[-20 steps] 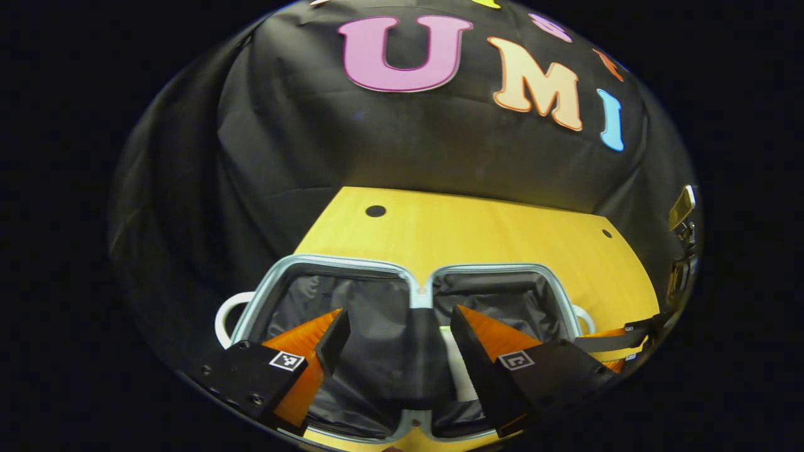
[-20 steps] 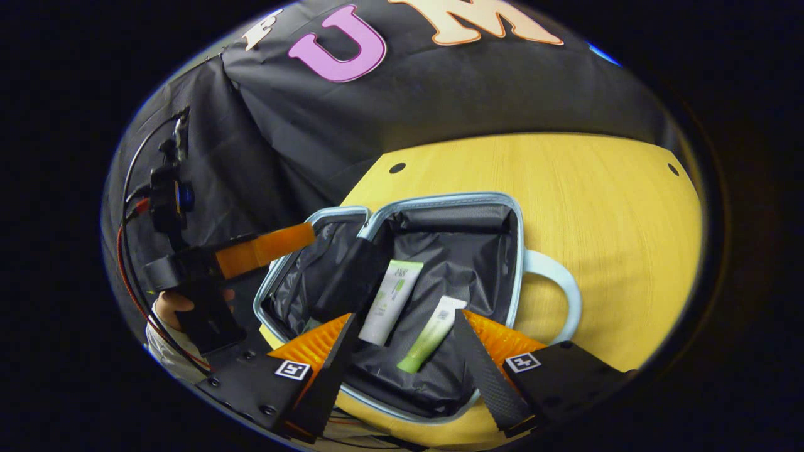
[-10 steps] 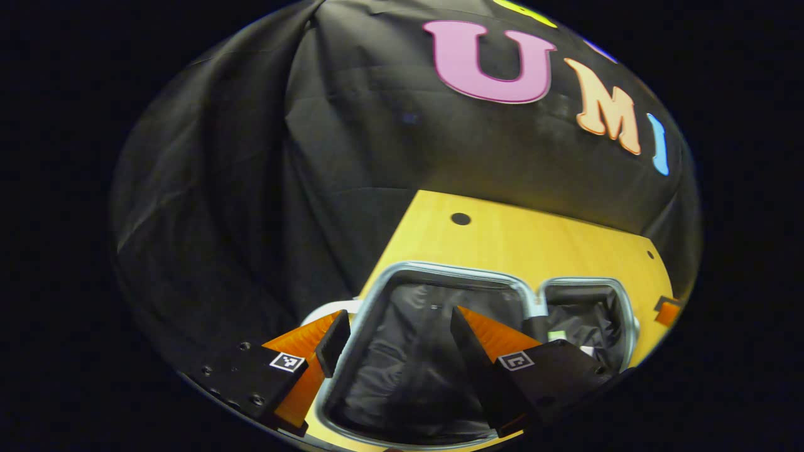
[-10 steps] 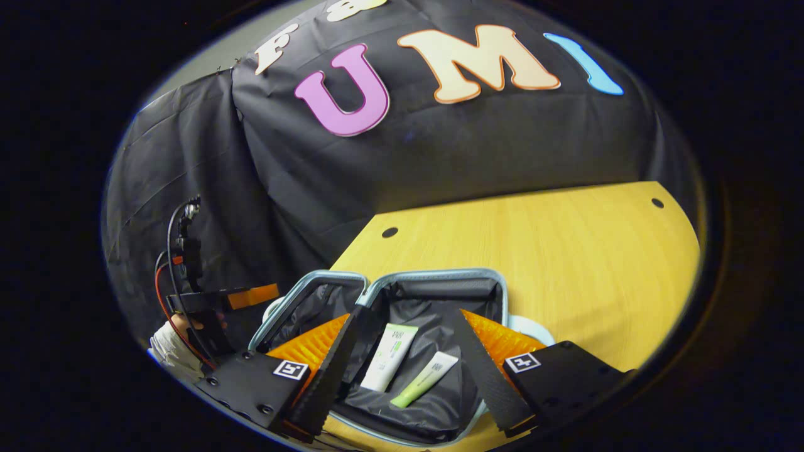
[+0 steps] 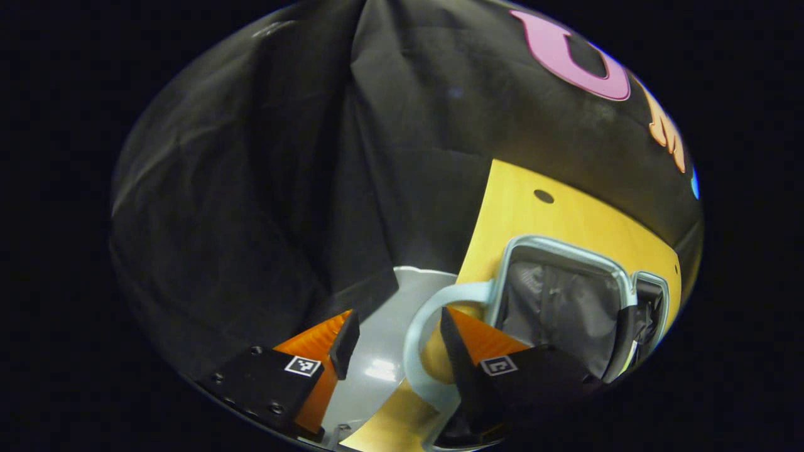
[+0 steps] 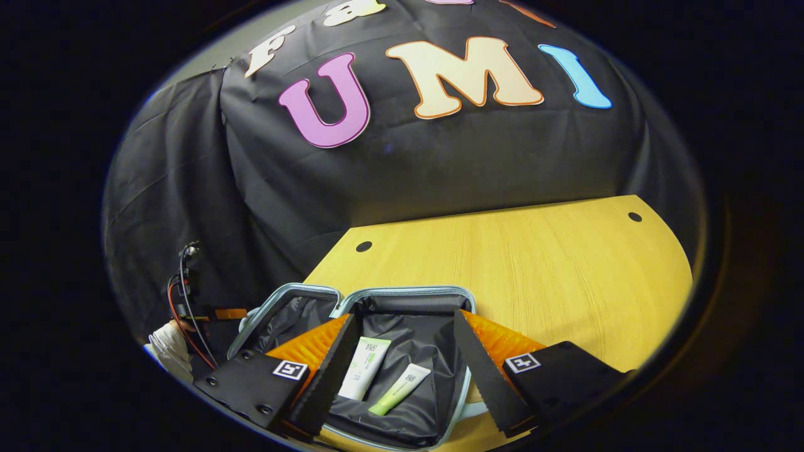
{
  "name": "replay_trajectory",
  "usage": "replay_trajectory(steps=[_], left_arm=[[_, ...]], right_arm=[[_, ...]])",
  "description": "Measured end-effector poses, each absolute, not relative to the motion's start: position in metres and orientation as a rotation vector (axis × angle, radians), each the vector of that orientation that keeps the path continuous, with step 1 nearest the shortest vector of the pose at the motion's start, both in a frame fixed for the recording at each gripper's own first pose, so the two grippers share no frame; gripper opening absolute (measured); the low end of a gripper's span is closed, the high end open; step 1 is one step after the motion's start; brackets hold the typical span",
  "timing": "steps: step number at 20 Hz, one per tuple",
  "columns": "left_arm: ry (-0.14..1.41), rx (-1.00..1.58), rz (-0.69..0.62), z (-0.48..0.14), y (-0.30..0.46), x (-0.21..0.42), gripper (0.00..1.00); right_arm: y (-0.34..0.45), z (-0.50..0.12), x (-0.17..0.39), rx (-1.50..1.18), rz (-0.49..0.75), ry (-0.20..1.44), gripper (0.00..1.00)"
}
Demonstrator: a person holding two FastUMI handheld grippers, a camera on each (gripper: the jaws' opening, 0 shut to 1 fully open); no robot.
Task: First open the suitcase, pack the skin care products into it, and then close the suitcase.
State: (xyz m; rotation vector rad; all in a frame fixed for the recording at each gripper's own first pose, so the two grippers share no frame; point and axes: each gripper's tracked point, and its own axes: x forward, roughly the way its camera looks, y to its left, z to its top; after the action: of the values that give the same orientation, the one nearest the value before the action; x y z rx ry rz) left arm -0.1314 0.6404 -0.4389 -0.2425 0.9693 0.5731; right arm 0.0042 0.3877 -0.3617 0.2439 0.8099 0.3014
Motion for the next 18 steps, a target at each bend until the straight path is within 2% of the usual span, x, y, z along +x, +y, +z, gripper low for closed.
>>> replay_trajectory(steps=[6, 8, 9, 13, 18], left_arm=[[1.048, -0.31, 0.495, -0.458, 0.639, -0.139, 0.5], [1.049, -0.342, 0.467, -0.467, 0.629, -0.131, 0.32], [1.055, -0.338, 0.471, -0.466, 0.626, -0.131, 0.16], [1.025, -0.301, 0.452, -0.44, 0.621, -0.124, 0.01], [0.907, -0.202, 0.421, -0.363, 0.619, -0.107, 0.0]], right_arm=[[0.385, -0.361, 0.003, 0.231, 0.291, 0.809, 0.98], [0.382, -0.359, 0.001, 0.22, 0.291, 0.805, 0.98], [0.381, -0.358, 0.0, 0.212, 0.291, 0.801, 0.98], [0.374, -0.353, -0.001, 0.198, 0.296, 0.784, 0.98], [0.362, -0.339, 0.002, 0.192, 0.311, 0.739, 0.98]])
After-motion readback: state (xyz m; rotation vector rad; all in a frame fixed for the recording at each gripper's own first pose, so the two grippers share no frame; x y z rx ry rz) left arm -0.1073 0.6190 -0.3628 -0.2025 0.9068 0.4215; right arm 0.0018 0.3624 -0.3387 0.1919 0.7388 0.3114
